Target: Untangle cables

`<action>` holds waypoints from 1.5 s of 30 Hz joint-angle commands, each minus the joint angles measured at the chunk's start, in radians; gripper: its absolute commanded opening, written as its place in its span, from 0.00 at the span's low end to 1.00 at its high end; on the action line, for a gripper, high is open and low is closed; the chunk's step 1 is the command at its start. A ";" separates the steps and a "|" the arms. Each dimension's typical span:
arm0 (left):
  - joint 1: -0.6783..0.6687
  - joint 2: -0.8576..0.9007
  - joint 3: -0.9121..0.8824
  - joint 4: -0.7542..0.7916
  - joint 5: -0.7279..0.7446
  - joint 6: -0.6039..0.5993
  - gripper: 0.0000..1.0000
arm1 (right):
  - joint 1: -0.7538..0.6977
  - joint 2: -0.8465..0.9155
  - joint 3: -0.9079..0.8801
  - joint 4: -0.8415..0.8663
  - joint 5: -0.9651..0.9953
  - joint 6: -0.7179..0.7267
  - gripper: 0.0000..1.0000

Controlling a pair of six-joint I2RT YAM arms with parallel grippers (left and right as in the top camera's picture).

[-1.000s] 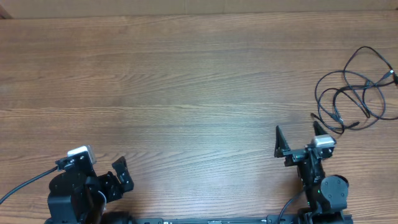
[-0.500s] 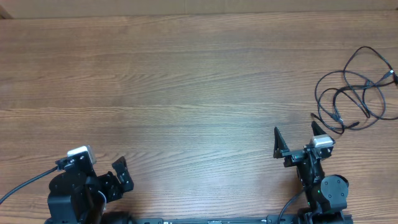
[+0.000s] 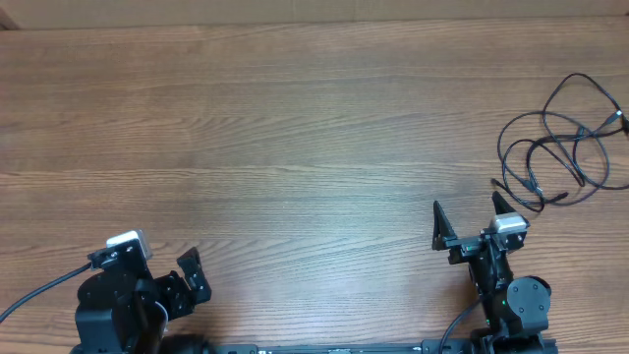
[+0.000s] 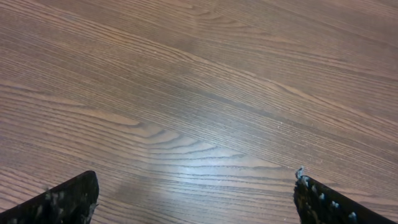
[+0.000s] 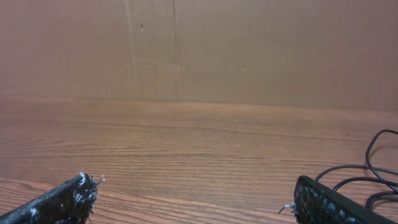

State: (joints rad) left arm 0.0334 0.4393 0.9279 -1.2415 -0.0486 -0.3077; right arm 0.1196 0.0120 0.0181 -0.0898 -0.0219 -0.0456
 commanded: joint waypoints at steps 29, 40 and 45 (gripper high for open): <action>-0.001 -0.437 -0.534 0.543 0.072 -0.001 1.00 | 0.001 -0.009 -0.010 0.006 -0.002 -0.004 1.00; -0.001 -0.436 -0.784 1.107 0.103 0.176 1.00 | 0.001 -0.009 -0.010 0.006 -0.002 -0.004 1.00; -0.001 -0.436 -0.897 1.344 0.128 0.256 1.00 | 0.001 -0.009 -0.010 0.006 -0.002 -0.004 1.00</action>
State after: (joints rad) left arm 0.0334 0.0135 0.0933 0.0254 0.0513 -0.1452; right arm 0.1192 0.0120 0.0185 -0.0906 -0.0219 -0.0452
